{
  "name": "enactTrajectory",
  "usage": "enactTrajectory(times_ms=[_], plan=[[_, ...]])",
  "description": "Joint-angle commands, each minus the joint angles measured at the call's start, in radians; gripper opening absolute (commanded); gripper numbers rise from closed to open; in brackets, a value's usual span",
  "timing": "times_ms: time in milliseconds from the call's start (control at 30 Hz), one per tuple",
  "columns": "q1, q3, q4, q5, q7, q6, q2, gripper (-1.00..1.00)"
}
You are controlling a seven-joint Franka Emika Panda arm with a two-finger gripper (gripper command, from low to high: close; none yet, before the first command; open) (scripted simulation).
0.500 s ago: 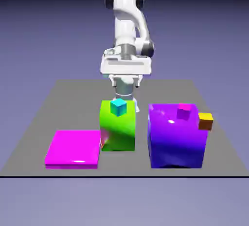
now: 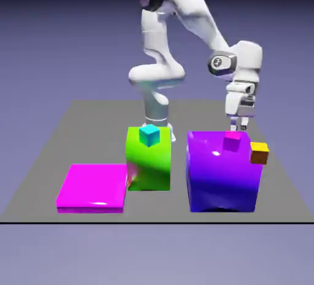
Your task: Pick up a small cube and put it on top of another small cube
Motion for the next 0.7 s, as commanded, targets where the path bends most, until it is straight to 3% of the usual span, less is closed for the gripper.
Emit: enactTrajectory(times_ms=[0, 667], plan=[[0.022, 0.028, 0.024, -0.031, 0.004, -0.044, 0.029, 0.0], [0.186, 0.42, 0.287, -0.599, -0.054, -0.829, 0.746, 0.0]])
